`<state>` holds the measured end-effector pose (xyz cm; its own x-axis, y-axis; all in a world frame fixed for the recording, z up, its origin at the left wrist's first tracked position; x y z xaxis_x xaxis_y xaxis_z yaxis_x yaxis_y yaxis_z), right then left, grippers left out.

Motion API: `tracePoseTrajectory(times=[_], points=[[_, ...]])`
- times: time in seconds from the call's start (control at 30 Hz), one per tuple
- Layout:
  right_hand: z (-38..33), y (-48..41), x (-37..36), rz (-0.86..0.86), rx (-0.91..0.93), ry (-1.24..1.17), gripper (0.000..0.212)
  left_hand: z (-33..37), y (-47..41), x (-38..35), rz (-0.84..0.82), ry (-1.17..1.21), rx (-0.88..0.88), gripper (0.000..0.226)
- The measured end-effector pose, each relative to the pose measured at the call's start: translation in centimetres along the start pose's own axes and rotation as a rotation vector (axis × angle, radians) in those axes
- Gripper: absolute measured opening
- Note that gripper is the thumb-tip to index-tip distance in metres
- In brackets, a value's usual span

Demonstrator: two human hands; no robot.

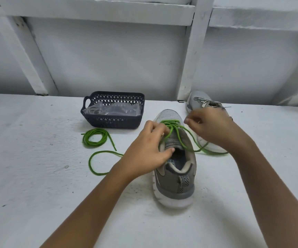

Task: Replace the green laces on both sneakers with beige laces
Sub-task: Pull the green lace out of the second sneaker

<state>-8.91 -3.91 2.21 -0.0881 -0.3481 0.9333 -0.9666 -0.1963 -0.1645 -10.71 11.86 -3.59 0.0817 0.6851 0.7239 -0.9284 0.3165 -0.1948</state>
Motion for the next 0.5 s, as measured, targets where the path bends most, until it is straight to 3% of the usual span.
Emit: tracePoseTrajectory(times=[0.1,0.37,0.5], points=[[1.3,-1.2,-2.4,-0.215,-0.067,-0.011,0.029,-0.1,-0.1,-0.3,0.013,0.032,0.024,0.036],[2.6,0.9,-0.4,-0.172,-0.173,-0.333,0.028,-0.8,0.2,-0.8,0.082,0.135,0.029,0.030],[1.8,3.5,1.7,-0.369,-0.156,-0.358,0.027,-0.9,0.2,-0.8,0.089,0.145,0.032,0.029]])
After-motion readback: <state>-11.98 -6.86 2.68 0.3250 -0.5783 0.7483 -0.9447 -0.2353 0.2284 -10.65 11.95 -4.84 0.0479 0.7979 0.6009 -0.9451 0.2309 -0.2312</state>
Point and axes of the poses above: each hand's wrist, its own y-axis away from the middle knuckle, its own x-axis out of the back of the hand, z = x × y, the point moved 4 cm from there along -y, towards the middle knuckle, and after that the axes turned 5 degrees about x, right-handed, at the moved point
